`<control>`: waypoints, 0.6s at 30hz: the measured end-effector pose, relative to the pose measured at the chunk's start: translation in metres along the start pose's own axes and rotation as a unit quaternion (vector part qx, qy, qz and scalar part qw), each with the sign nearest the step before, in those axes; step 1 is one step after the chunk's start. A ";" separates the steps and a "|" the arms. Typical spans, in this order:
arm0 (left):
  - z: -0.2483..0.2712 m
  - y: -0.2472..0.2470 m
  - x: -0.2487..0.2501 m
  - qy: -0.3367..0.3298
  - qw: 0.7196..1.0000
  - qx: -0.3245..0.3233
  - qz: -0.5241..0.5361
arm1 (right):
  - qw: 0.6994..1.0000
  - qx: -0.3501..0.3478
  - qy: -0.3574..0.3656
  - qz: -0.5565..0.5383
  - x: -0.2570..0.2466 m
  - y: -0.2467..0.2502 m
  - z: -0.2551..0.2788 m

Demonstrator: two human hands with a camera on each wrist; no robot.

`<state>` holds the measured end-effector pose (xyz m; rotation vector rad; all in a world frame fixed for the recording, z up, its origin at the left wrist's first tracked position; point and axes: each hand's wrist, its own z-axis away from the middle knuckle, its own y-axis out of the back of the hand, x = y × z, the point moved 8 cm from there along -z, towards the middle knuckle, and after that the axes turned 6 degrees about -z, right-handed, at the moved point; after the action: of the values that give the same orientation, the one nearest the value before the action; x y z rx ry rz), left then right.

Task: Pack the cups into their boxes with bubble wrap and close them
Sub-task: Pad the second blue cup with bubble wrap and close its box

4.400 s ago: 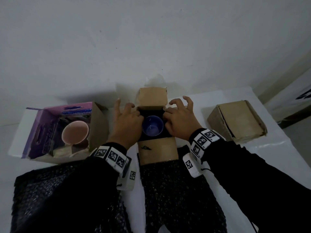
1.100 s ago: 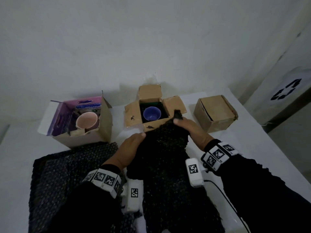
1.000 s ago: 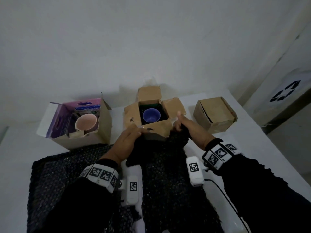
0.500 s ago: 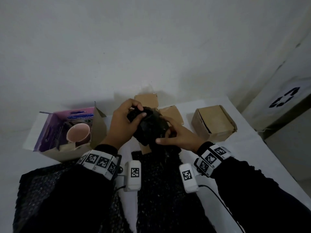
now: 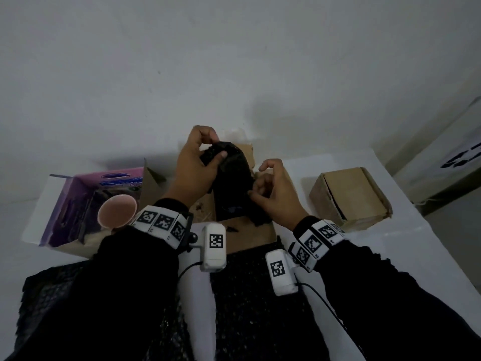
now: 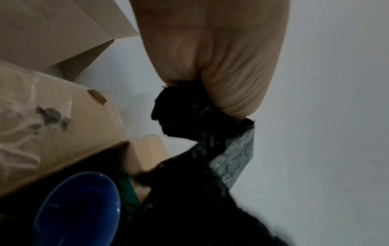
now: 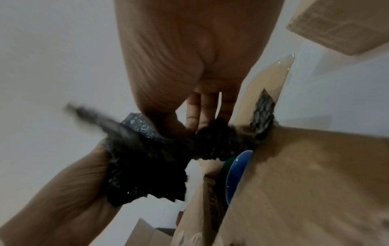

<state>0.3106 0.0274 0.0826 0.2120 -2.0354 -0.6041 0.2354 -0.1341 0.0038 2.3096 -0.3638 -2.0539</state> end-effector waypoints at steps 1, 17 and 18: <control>-0.003 0.001 -0.005 -0.005 1.000 0.011 -0.024 | 1.000 0.017 0.014 0.021 0.002 0.005 -0.002; 0.030 -0.097 -0.068 -0.100 0.839 -0.283 -0.453 | 0.872 0.023 0.081 0.483 0.005 -0.017 -0.008; 0.032 -0.099 -0.070 -0.098 0.836 -0.294 -0.453 | 0.859 0.002 0.063 0.508 0.009 -0.023 -0.006</control>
<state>0.3103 -0.0202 -0.0337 0.7820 -1.7365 -1.8666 0.2453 -0.1143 -0.0079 1.6022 -1.2360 -1.3246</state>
